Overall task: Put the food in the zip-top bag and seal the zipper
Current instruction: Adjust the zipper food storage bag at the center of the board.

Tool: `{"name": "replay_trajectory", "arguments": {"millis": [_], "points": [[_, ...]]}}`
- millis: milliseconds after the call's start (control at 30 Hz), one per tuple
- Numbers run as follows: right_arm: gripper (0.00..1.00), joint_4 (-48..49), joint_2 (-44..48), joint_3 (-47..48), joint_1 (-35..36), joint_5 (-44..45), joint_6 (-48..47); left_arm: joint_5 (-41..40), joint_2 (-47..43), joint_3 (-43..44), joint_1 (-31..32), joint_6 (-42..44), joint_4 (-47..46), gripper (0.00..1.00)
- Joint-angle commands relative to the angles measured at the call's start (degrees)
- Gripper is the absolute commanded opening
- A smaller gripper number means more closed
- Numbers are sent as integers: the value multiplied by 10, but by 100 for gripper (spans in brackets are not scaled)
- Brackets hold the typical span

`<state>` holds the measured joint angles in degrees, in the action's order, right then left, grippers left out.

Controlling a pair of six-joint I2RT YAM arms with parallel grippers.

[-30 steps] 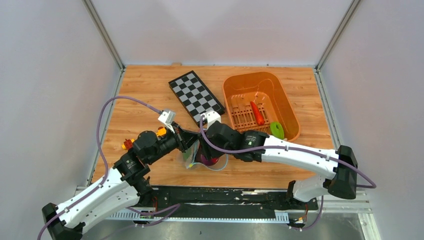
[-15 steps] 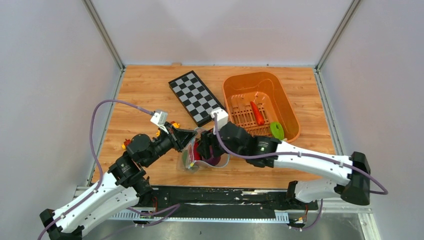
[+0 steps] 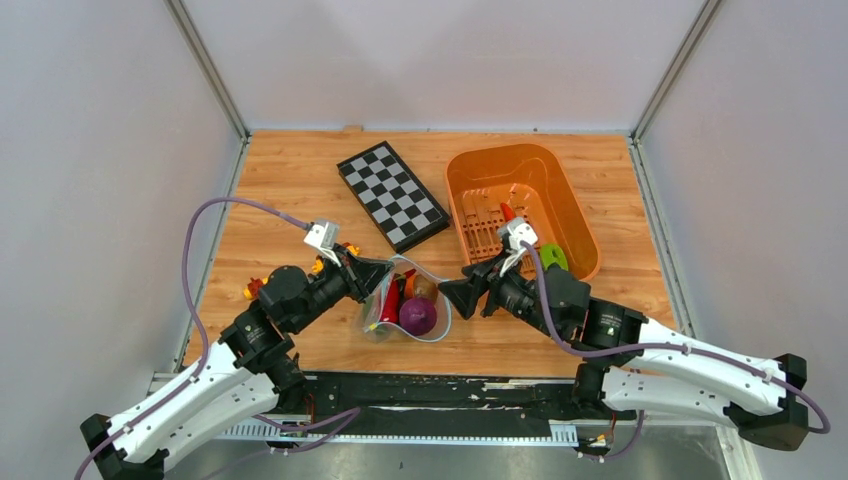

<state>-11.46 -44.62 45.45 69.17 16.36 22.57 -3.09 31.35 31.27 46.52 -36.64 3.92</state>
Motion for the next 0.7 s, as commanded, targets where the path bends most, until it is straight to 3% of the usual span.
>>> {"name": "replay_trajectory", "arguments": {"millis": [0,167,433,667], "points": [[63,-38,-11,-4,-3,86,-25,1,7,31,3,28,3,0],[62,-31,-54,16,-6,58,-25,2,17,45,3,37,12,0],[65,-132,-120,80,-6,47,-4,-1,20,52,3,39,19,0],[30,-118,-148,89,-8,41,1,3,14,51,3,39,18,0]]}}
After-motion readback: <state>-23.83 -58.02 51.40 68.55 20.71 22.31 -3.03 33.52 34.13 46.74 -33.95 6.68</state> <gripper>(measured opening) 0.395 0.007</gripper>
